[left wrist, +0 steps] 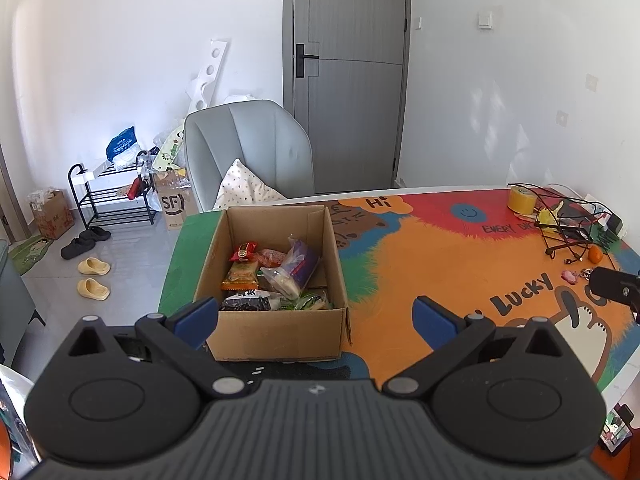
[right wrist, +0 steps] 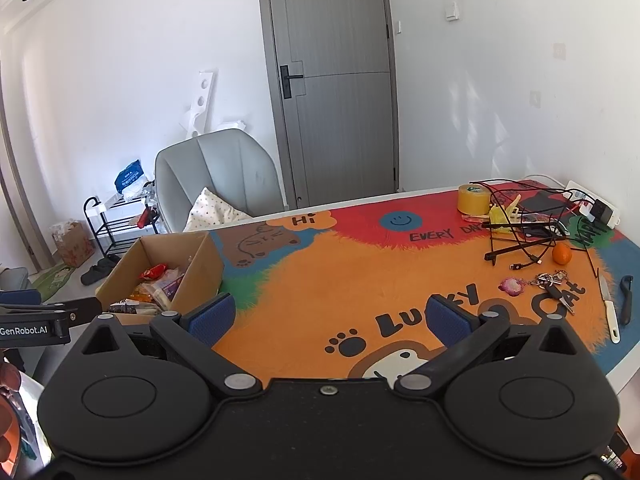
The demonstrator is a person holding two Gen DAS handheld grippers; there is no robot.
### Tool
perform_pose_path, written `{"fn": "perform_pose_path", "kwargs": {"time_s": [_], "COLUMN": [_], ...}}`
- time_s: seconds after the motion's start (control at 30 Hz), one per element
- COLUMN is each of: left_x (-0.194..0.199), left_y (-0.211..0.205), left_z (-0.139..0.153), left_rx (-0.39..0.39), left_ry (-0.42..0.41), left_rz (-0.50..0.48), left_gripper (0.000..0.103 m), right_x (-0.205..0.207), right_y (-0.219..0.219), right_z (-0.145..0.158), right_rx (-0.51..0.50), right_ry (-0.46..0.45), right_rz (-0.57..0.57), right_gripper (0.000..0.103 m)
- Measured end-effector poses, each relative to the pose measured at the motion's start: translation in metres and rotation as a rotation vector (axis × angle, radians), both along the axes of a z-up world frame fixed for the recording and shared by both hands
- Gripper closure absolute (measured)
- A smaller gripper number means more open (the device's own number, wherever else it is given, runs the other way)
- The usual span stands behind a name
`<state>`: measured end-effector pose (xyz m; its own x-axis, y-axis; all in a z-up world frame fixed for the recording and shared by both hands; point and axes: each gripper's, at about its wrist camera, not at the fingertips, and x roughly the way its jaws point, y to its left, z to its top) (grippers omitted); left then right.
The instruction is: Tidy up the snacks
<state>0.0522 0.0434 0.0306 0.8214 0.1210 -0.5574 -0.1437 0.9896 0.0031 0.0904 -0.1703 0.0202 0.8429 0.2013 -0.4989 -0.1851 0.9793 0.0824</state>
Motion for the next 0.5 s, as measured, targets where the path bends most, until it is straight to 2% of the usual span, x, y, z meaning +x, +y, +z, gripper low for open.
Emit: {"fn": "perform_pose_path", "kwargs": {"time_s": [0.5], "left_x": [0.0003], "left_y": [0.0005], "left_z": [-0.0026], "left_rx": [0.003], "left_ry": [0.006], "left_rz": [-0.004], "left_gripper": [0.0], "right_x": [0.0019], "right_y": [-0.0004], "right_z": [-0.0009], "right_rx": [-0.006], "right_ry": [0.007], "right_rz": [-0.005], "right_gripper": [0.0]}}
